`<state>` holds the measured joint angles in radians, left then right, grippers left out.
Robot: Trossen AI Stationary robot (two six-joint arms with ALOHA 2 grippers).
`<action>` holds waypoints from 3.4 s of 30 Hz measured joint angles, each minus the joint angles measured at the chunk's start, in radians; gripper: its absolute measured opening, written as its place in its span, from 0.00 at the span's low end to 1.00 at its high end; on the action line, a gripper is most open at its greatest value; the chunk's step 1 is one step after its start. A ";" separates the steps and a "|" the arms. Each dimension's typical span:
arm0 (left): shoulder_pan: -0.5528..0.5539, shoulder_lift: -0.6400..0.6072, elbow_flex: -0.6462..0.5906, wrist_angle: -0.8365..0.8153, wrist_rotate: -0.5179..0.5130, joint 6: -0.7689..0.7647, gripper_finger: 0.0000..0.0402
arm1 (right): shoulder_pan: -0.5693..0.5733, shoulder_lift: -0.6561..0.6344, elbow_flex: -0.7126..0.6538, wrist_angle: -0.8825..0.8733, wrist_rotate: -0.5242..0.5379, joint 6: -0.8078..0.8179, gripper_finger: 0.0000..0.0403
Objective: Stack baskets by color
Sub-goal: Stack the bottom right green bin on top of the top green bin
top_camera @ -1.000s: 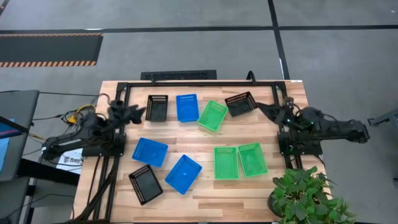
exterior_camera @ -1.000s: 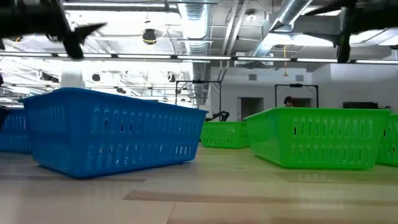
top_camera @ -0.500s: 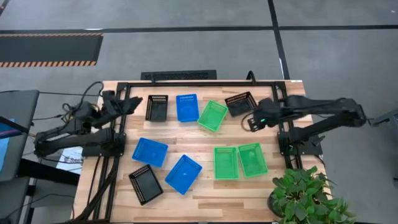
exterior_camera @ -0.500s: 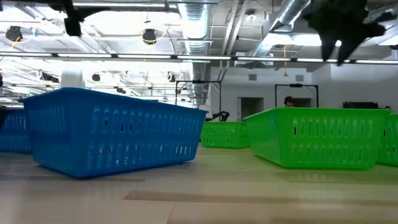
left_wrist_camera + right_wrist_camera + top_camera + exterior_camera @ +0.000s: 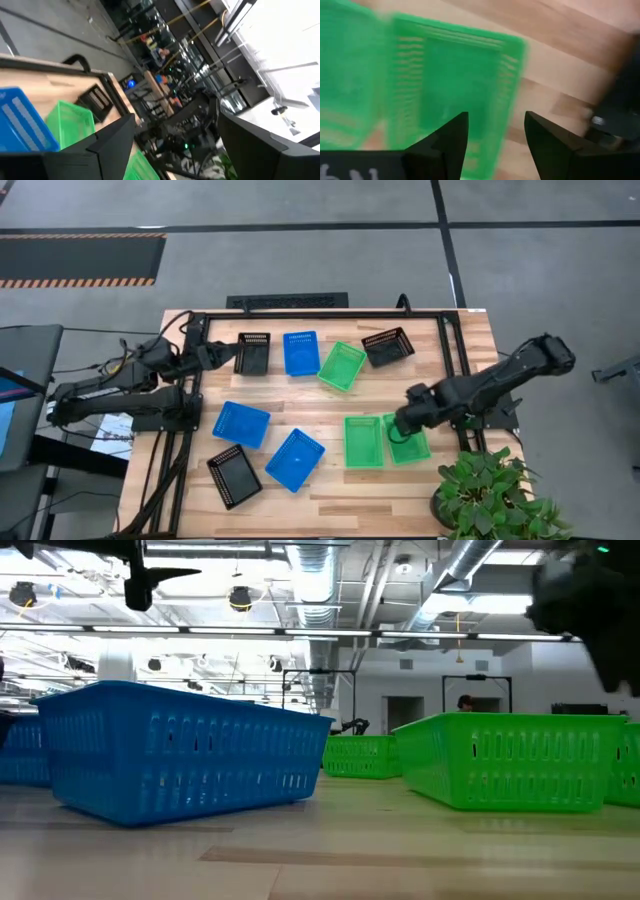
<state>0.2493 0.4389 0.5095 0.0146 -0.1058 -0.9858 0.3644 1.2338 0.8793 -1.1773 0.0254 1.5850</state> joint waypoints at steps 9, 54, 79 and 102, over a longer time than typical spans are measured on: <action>0.000 0.000 0.000 0.007 -0.012 0.022 0.68 | 0.067 -0.089 -0.207 0.235 0.002 0.065 0.56; 0.002 0.000 0.000 -0.003 -0.146 -0.031 0.68 | -0.559 0.098 0.079 0.735 0.441 -0.033 0.02; 0.001 0.000 0.000 -0.017 -0.149 -0.073 0.68 | -0.548 0.309 0.080 0.765 0.292 0.191 0.04; 0.001 0.000 0.000 -0.017 -0.198 -0.065 0.68 | -0.602 0.309 0.080 0.692 0.178 0.101 0.22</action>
<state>0.2504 0.4389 0.5095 -0.0025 -0.3035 -1.0512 -0.2375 1.5432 0.9592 -0.4855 0.2035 1.6863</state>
